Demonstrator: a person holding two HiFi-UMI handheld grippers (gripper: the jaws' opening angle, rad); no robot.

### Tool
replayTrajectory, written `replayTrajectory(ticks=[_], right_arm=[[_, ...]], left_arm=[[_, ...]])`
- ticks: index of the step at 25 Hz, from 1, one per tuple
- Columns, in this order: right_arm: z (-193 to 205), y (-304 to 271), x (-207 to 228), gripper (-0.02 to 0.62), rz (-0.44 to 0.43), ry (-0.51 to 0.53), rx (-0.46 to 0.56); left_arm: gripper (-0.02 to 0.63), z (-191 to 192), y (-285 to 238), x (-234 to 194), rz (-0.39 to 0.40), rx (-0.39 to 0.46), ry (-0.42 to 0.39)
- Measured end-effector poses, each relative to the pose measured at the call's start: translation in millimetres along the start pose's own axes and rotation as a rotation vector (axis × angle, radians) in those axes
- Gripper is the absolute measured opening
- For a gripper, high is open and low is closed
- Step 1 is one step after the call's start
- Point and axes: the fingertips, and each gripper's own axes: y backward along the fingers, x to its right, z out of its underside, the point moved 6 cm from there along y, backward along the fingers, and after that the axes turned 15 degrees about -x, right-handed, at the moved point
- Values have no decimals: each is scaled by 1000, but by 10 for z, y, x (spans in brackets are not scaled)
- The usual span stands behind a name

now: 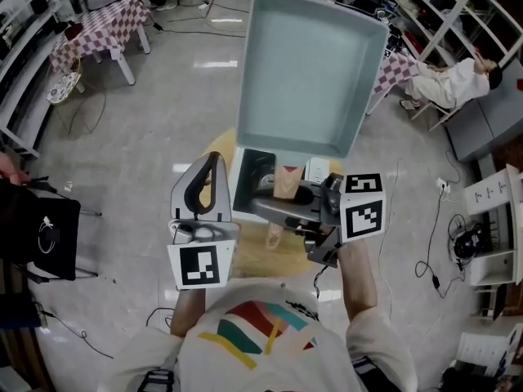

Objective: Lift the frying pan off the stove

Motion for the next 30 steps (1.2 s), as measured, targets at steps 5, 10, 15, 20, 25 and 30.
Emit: replayTrajectory(ticks=[5, 10, 15, 20, 25, 30], right_arm=[[1, 12, -3, 23, 14, 5, -3], [1, 15, -17, 26, 13, -11, 0], [21, 22, 1, 28, 18, -15, -1], [21, 34, -1, 32, 11, -10, -3], [29, 15, 17, 35, 12, -13, -5], [48, 10, 19, 38, 18, -20, -6]], left_arm=[[6, -49, -1, -5, 4, 12, -8], [6, -61, -1, -20, 3, 6, -17], [6, -54, -1, -27, -2, 4, -22], [6, -45, -11, -27, -4, 7, -20], [6, -40, -11, -56, -6, 9, -17], [6, -38, -6, -62, -3, 11, -25]])
